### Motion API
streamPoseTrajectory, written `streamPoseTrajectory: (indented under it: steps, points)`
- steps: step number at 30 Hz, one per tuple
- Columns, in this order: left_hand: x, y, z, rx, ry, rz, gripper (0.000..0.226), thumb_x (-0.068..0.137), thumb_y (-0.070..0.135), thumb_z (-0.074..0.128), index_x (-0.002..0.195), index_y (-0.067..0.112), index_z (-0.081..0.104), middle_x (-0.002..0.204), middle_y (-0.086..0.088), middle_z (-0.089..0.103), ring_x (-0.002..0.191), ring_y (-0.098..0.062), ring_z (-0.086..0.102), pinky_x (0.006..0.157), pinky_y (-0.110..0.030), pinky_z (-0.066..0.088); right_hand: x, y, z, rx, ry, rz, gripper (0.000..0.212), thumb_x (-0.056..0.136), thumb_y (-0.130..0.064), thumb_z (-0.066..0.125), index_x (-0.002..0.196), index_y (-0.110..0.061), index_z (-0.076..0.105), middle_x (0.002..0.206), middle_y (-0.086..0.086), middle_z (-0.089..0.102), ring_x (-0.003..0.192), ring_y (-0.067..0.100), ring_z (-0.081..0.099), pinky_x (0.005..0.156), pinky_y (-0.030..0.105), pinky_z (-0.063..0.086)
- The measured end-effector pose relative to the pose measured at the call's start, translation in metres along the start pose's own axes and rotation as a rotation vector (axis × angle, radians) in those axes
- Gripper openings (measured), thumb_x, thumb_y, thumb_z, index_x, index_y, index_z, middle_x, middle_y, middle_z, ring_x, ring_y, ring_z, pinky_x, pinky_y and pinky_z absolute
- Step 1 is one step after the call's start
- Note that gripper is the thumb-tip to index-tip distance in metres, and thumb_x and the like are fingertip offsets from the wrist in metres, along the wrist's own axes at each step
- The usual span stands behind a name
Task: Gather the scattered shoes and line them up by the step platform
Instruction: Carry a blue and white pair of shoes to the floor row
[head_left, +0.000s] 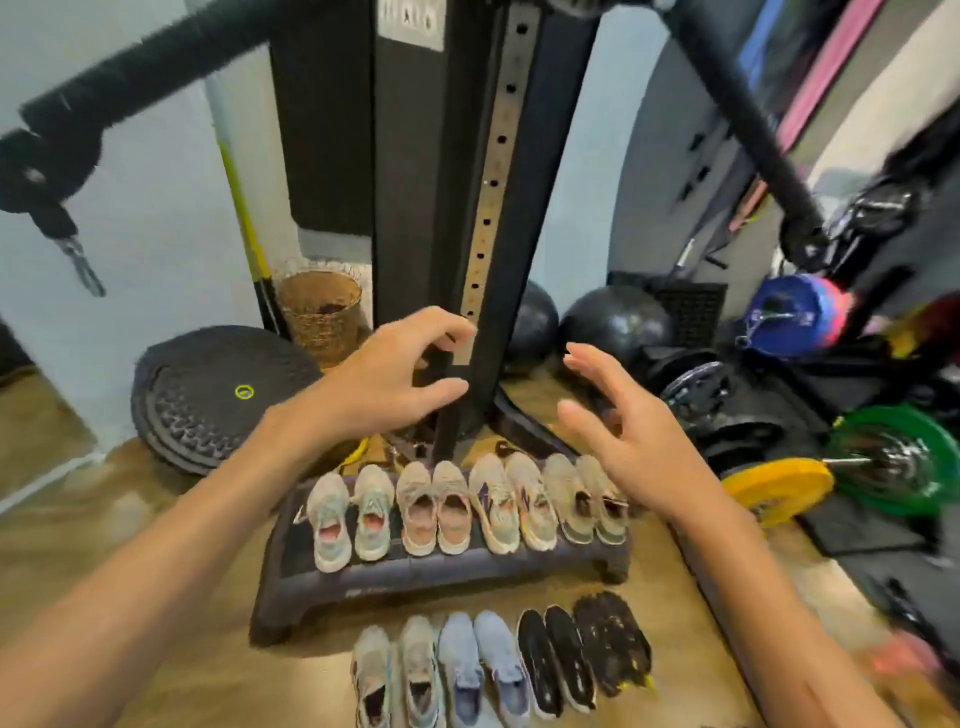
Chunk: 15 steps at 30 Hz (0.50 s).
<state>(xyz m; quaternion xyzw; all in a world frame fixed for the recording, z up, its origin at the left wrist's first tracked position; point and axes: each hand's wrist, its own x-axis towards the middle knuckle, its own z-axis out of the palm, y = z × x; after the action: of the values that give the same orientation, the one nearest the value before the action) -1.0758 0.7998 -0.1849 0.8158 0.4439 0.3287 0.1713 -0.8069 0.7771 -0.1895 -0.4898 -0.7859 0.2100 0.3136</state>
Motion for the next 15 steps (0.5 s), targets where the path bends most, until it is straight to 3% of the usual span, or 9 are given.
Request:
streamPoseTrajectory:
  steps: [3,5,9,15]
  points:
    - [0.021,0.041,-0.003,-0.041,-0.026,0.127,0.053,0.086,0.029,0.067,0.134,0.026,0.045,0.131,0.014,0.050,0.117,0.003,0.048,0.087,-0.014,0.043,-0.028,-0.019,-0.037,-0.067,0.056,0.049,0.058,0.094,-0.047,0.051,0.147,-0.038,0.030,0.148,-0.020,0.039,0.135,-0.005,0.034,0.105,0.028,0.040]
    - [0.035,0.066,0.006,-0.076,-0.053,0.194,0.054,0.086,0.028,0.067,0.135,0.028,0.043,0.133,0.015,0.047,0.117,0.006,0.045,0.088,-0.015,0.045,-0.048,-0.027,-0.055,-0.105,0.105,0.086,0.061,0.093,-0.048,0.051,0.148,-0.037,0.029,0.149,-0.019,0.039,0.135,-0.005,0.034,0.107,0.033,0.040]
    - [0.045,0.109,0.030,-0.145,-0.109,0.321,0.060,0.085,0.027,0.069,0.139,0.026,0.041,0.136,0.014,0.046,0.120,0.003,0.046,0.091,-0.023,0.048,-0.090,-0.038,-0.087,-0.135,0.218,0.156,0.059,0.093,-0.048,0.053,0.147,-0.038,0.031,0.144,-0.017,0.046,0.132,-0.002,0.040,0.100,0.027,0.042]
    - [0.054,0.184,0.057,-0.198,-0.194,0.505,0.064,0.084,0.028,0.070,0.140,0.027,0.040,0.137,0.017,0.045,0.120,0.003,0.046,0.089,-0.019,0.047,-0.161,-0.047,-0.133,-0.184,0.342,0.272,0.056,0.094,-0.046,0.055,0.145,-0.039,0.033,0.142,-0.016,0.048,0.130,0.002,0.043,0.093,0.024,0.045]
